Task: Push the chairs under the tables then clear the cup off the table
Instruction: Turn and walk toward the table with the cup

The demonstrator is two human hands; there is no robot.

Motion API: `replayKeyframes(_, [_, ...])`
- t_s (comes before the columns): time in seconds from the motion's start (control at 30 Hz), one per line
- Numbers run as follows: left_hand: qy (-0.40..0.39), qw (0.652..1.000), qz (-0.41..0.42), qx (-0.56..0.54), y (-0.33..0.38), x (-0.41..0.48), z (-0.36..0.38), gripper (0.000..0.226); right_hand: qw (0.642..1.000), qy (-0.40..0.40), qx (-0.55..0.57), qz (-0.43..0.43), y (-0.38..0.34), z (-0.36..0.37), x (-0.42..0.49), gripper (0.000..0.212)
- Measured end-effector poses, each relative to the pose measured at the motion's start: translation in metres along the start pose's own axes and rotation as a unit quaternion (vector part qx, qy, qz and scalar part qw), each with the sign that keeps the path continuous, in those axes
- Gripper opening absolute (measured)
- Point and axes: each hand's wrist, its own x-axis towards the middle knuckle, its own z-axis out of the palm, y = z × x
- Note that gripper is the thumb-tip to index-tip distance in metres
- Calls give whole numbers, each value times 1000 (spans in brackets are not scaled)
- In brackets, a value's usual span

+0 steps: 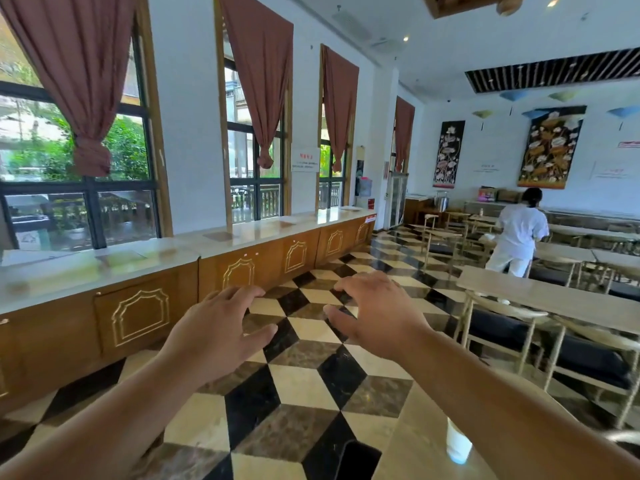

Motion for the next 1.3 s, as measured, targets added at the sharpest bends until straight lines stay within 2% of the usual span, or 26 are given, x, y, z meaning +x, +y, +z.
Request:
replayKeyframes(0.17, [-27, 999, -33, 29, -44, 67, 42, 73, 998, -13, 53, -6, 19, 58, 97, 66])
replayKeyframes(0.3, [-38, 995, -60, 75, -84, 132, 44, 73, 996, -24, 75, -32, 29, 94, 184, 66])
replayKeyframes(0.47, [14, 992, -108, 67, -134, 217, 47, 72, 993, 11, 101, -57, 20, 128, 291, 69])
replayKeyframes(0.67, [-15, 994, -82, 71, -194, 298, 99, 77, 995, 3, 62, -84, -5, 177, 385, 66])
replayKeyframes(0.8, [-18, 997, -74, 33, -249, 362, 141, 77, 998, -11, 56, -35, -8, 208, 442, 68])
replayKeyframes(0.9, [-23, 999, -38, -3, -282, 423, 166, 77, 999, -23, 15, 24, -6, 220, 481, 66])
replayKeyframes(1.03, [-26, 997, 44, -52, -292, 516, 180, 74, 994, -7, -13, 112, 10, 207, 528, 69])
replayKeyframes(1.17, [-9, 989, 122, -82, -271, 597, 207, 72, 982, 24, -24, 184, 42, 203, 553, 65])
replayKeyframes(1.3, [-48, 969, 207, -128, -222, 639, 248, 76, 971, 7, -53, 233, 79, 212, 554, 67])
